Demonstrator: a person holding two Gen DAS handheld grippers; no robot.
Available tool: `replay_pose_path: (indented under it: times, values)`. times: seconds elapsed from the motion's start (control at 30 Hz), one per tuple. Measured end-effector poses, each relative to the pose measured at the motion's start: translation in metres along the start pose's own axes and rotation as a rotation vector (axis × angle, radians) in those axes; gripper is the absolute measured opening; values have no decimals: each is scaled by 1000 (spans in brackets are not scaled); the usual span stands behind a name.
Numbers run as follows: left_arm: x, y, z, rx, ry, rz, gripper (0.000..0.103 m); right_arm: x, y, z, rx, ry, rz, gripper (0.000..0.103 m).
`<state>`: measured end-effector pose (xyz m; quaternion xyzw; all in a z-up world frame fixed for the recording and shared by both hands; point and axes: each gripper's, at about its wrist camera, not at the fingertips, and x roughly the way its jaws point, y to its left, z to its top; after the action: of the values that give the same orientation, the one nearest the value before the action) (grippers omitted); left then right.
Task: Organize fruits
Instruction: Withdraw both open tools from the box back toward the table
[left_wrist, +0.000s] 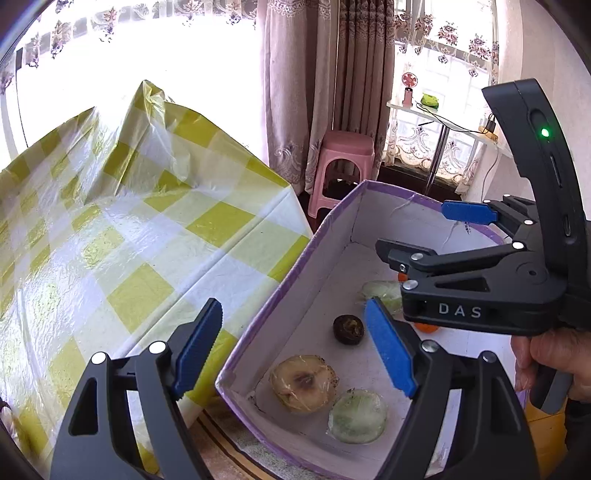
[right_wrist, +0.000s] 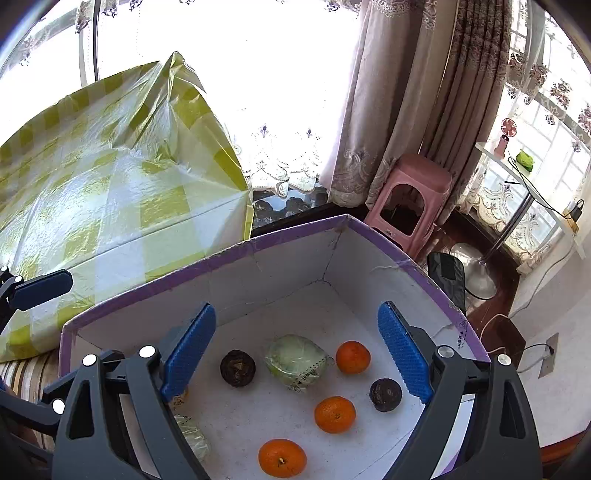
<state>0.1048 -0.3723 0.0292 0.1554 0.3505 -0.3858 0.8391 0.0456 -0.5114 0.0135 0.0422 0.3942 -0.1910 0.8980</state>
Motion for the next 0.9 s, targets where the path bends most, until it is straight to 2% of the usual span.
replay_pose_path:
  times: [0.27,0.9]
  values:
    - [-18,30,-3,-88,-48,57,80,-17,34,3,-16,-50,61,87]
    - [-78,120,-35,-286,-125,181,81,-32,130,-2,-116,-50,223,87]
